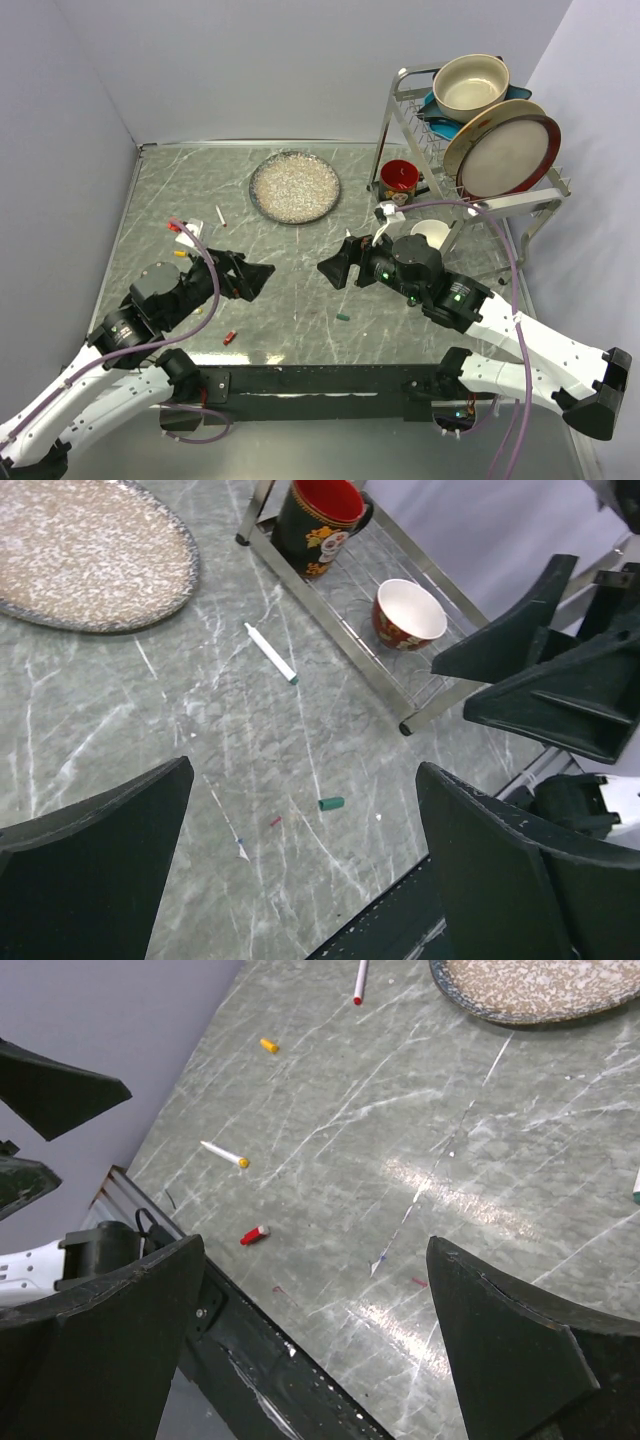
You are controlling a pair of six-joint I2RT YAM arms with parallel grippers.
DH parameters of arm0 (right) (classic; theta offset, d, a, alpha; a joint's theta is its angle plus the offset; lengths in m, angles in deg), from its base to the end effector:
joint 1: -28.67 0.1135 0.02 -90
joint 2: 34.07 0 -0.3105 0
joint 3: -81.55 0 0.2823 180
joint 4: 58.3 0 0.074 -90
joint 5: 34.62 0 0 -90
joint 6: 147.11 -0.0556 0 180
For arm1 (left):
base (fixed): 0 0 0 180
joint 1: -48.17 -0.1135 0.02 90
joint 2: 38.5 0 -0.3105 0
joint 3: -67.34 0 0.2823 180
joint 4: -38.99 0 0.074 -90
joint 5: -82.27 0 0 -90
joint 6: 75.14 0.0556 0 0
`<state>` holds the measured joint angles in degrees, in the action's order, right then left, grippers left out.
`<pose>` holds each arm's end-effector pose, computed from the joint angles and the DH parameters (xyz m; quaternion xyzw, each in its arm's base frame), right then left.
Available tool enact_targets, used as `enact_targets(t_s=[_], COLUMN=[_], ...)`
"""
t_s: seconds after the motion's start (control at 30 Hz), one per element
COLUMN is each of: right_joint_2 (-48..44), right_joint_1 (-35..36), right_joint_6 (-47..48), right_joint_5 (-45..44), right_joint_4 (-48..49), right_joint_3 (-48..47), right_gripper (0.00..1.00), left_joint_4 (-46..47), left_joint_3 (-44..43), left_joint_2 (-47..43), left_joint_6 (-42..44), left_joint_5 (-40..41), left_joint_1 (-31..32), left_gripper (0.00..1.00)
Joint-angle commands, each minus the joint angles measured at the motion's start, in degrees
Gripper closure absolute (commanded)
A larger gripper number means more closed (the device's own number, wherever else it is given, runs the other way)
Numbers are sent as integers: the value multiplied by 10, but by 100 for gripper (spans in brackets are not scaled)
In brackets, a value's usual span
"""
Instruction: Insert the pens into the pen caps
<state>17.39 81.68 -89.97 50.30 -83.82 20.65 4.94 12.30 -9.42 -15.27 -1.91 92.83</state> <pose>0.1419 0.1802 0.3668 -0.1134 0.7906 0.3832 0.4639 0.0968 -0.0877 0.3698 0.0624 0.7524 -0.3671 0.5434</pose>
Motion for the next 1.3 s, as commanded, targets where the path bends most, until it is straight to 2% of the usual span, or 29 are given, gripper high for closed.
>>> enact_targets(t_s=[0.0, 0.1, 0.2, 0.27, 0.37, 0.43, 0.47, 0.5, 0.53, 0.6, 0.63, 0.73, 0.8, 0.93, 1.0, 1.17, 1.27], right_joint_2=[0, 8, 14, 14, 8, 6, 6, 3, 2, -2, -3, -12, -17, -26, -35, -50, -46], right_joint_1=[1, 2, 2, 2, 8, 11, 14, 17, 20, 24, 27, 34, 36, 39, 40, 43, 43], right_joint_6=[-3, -1, 3, 4, 5, 9, 18, 24, 28, 39, 43, 58, 68, 71, 72, 68, 63], right_joint_5=[-3, -12, -11, -2, 1, 8, 13, 19, 24, 30, 31, 44, 59, 82, 90, 105, 97], right_joint_4=[2, -12, -20, -23, -18, -8, -3, 8, 11, 21, 26, 49, 65, 74, 75, 88, 89], right_joint_3=[-9, -13, -17, -23, -18, -10, -5, 4, 6, 14, 18, 31, 42, 50, 54, 62, 57], right_gripper=[0, 0, 0, 0, 0, 1, 2, 2, 3, 4, 6, 12, 16, 19, 20, 22, 22], left_joint_4=[6, 5, -24, -59, -84, -90, -90, -86, -80, -57, -52, -35, -29, -39, -48, -70, -84], left_joint_3=[-8, -5, -14, -28, -55, -72, -90, -98, -108, -116, -129, -166, -194, -296, -332, -447, -499], left_joint_2=[9, 19, 48, 89, 153, 202, 218, 233, 260, 288, 319, 393, 437, 567, 607, 737, 806], left_joint_6=[-6, -32, -82, -114, -158, -174, -172, -174, -175, -184, -189, -190, -162, -115, -105, -64, -50], left_joint_5=[33, 94, 203, 288, 341, 330, 278, 247, 208, 149, 152, 201, 226, 176, 176, 152, 139], left_joint_1=[-2, -1, -1, -2, -16, -65, -93, -161, -195, -269, -282, -302, -306, -338, -353, -364, -366], left_gripper=[1, 1, 1, 1, 1, 1, 1, 1, 1, 3, 7, 11, 12, 16, 18, 22, 28])
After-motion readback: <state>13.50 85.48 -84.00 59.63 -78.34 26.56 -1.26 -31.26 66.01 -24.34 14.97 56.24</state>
